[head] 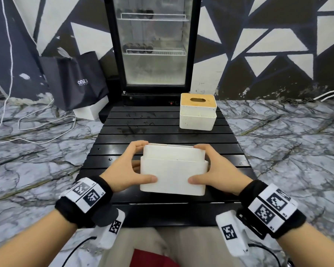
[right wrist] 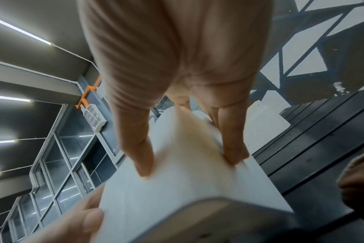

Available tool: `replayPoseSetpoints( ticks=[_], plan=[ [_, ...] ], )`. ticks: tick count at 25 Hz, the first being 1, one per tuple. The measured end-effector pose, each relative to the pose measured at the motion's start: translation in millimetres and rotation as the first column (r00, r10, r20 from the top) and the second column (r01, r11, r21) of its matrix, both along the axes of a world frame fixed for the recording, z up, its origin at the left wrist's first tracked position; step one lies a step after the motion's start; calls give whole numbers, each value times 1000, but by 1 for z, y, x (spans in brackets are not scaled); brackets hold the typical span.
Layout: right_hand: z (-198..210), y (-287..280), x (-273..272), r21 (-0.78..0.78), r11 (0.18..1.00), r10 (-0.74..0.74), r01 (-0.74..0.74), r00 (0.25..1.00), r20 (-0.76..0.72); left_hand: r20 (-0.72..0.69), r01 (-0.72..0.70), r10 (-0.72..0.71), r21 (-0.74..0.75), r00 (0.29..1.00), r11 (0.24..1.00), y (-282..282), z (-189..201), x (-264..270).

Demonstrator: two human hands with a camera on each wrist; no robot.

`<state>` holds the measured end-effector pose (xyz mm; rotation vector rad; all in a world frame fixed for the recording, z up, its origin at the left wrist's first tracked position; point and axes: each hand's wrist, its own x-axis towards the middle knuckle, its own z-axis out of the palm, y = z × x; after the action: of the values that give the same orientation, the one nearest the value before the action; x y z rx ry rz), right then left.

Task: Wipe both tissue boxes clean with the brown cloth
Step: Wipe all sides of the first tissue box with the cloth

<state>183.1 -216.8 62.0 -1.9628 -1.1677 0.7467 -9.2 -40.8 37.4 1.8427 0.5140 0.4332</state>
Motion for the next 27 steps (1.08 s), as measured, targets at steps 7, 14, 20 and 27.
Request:
replayPoseSetpoints(
  ticks=[7, 14, 20, 27],
  plan=[
    [-42, 9, -6, 141, 988, -60, 60, 998, -5, -21, -80, 82, 104, 996, 991, 5, -27, 2],
    [-70, 8, -9, 219, 975, -37, 39, 999, -12, -69, -85, 106, 265, 992, 961, 4, -43, -1],
    [-69, 1, 3, 212, 977, -41, 21, 995, 94, -134, -69, 116, 311, 984, 948, 3, -44, -6],
    [-83, -10, 55, -187, 979, 9, 81, 900, 437, -235, -75, 188, 419, 954, 905, 4, -37, 19]
  ],
)
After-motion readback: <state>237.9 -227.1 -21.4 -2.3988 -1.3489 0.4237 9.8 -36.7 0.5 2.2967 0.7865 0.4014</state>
